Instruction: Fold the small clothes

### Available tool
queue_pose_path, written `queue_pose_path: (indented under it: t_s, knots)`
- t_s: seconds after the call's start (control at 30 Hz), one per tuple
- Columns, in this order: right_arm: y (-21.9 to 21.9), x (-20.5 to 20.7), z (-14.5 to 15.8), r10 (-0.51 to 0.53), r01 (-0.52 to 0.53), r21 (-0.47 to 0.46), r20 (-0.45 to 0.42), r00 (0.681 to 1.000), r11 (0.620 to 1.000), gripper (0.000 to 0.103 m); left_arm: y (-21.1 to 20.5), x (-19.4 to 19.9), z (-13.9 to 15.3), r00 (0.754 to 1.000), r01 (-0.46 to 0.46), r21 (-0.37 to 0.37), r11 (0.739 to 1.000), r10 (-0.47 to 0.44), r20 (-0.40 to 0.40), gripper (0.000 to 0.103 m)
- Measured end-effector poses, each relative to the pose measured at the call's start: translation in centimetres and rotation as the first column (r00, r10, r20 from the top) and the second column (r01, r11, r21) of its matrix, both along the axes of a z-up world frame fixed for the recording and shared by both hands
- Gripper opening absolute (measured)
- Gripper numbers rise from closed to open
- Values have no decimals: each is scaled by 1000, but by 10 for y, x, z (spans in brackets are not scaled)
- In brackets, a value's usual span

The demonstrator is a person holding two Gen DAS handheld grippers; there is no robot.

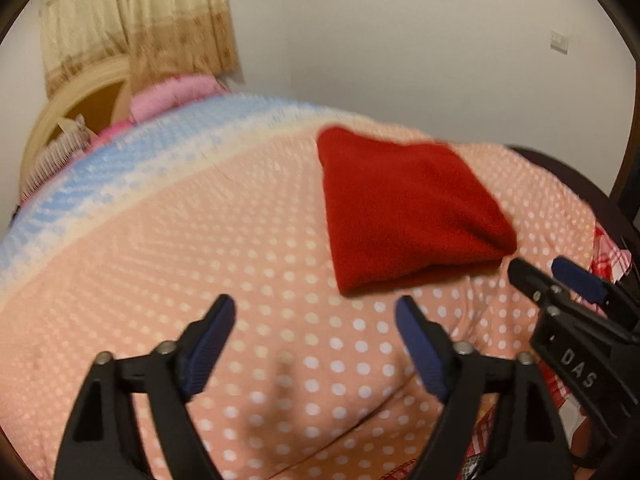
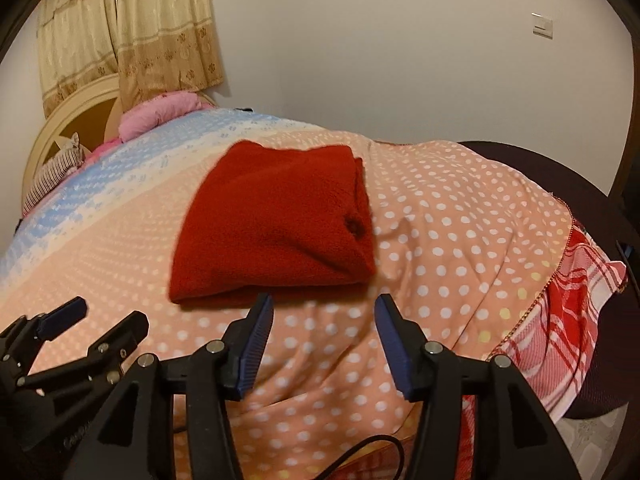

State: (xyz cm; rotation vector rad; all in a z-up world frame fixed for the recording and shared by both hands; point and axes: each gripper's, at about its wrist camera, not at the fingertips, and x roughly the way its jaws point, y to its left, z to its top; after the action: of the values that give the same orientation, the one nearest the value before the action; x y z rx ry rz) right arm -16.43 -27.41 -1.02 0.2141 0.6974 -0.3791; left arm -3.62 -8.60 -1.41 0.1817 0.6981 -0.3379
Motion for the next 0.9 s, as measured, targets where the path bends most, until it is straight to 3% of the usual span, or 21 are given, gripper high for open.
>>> queue_pose_path:
  t_s: [0.07, 0.23, 0.33, 0.47, 0.67, 0.9]
  knots:
    - [6, -6, 10, 0, 0, 4, 26, 1000, 1000, 55, 6, -8, 15, 998, -18, -22, 1000, 19, 52, 101]
    - [15, -20, 37, -16, 16, -3, 95, 995, 1000, 63, 14, -22, 41, 987, -39, -39, 998, 45, 156, 103]
    - [20, -28, 53, -37, 43, -36, 148, 988, 998, 71, 16, -35, 54, 968, -63, -26, 998, 67, 243, 103]
    - [23, -42, 76, -51, 74, -85, 244, 968, 994, 74, 20, -47, 72, 942, -47, -61, 997, 64, 329, 103]
    - [27, -61, 104, -70, 139, -161, 372, 926, 977, 82, 27, -51, 89, 925, -54, -102, 993, 88, 370, 103]
    - [28, -71, 118, -77, 177, -188, 444, 893, 966, 86, 32, -52, 89, 923, -58, -149, 987, 110, 369, 103]
